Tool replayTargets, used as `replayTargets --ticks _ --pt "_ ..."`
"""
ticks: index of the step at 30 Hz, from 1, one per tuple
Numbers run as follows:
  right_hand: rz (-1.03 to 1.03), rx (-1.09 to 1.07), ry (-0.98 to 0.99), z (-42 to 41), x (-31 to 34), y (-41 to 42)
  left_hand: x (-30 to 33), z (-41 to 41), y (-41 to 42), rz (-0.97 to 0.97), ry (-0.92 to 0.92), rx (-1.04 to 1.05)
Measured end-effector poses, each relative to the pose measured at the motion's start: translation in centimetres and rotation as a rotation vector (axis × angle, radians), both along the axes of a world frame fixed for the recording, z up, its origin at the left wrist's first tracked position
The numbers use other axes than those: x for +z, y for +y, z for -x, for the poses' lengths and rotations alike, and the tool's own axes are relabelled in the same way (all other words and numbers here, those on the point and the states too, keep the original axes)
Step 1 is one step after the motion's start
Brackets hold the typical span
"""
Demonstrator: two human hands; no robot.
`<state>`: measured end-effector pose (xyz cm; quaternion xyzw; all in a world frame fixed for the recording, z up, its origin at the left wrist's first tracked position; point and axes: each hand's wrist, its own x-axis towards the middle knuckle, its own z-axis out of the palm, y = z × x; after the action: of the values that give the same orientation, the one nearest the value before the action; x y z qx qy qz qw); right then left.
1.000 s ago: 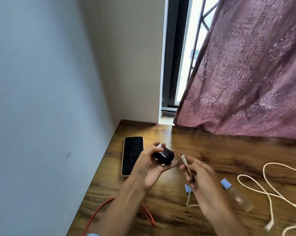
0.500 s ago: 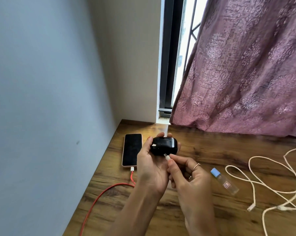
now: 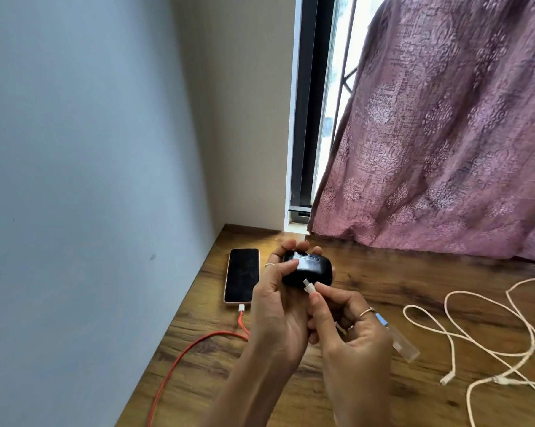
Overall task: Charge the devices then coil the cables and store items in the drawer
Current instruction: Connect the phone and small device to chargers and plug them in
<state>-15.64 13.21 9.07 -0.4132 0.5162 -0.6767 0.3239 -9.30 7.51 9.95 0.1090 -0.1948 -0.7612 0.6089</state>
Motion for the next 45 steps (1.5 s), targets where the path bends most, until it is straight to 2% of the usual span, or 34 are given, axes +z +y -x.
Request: replayTargets --ticks 4,14,17,19,22,30,36,39,43,45 --pt "0.016 0.009 -0.013 -0.1 0.1 0.4 0.2 -0.2 0.3 -0.071 -0.033 0.031" --pt "0.070 0.052 -0.080 -0.3 0.5 0.9 0.7 -0.8 1.1 -0.003 -0.063 -0.024" --pt "0.073 0.038 -0.084 -0.1 0.6 1.0 1.2 -0.8 1.3 -0.105 -0.090 -0.058" --pt "0.080 0.018 -0.076 0.0 0.7 1.2 1.6 -0.5 1.2 -0.168 -0.005 0.002" --pt "0.084 0.002 -0.031 0.1 0.7 1.4 2.2 -0.3 1.2 -0.205 0.033 0.070" --pt "0.090 -0.046 0.071 0.4 0.9 1.4 2.0 0.0 1.3 -0.285 0.002 0.032" --pt "0.168 -0.100 0.189 0.6 1.5 0.5 1.8 0.0 1.4 -0.160 -0.122 0.006" --pt "0.179 -0.126 0.184 0.8 1.6 0.4 1.5 0.2 1.4 -0.025 -0.320 0.059" --pt "0.208 -0.173 0.127 1.0 1.7 0.5 0.8 -0.2 1.6 0.271 -0.648 0.300" --pt "0.214 -0.171 0.110 1.2 1.8 0.6 0.7 -0.7 1.7 0.348 -0.738 0.372"
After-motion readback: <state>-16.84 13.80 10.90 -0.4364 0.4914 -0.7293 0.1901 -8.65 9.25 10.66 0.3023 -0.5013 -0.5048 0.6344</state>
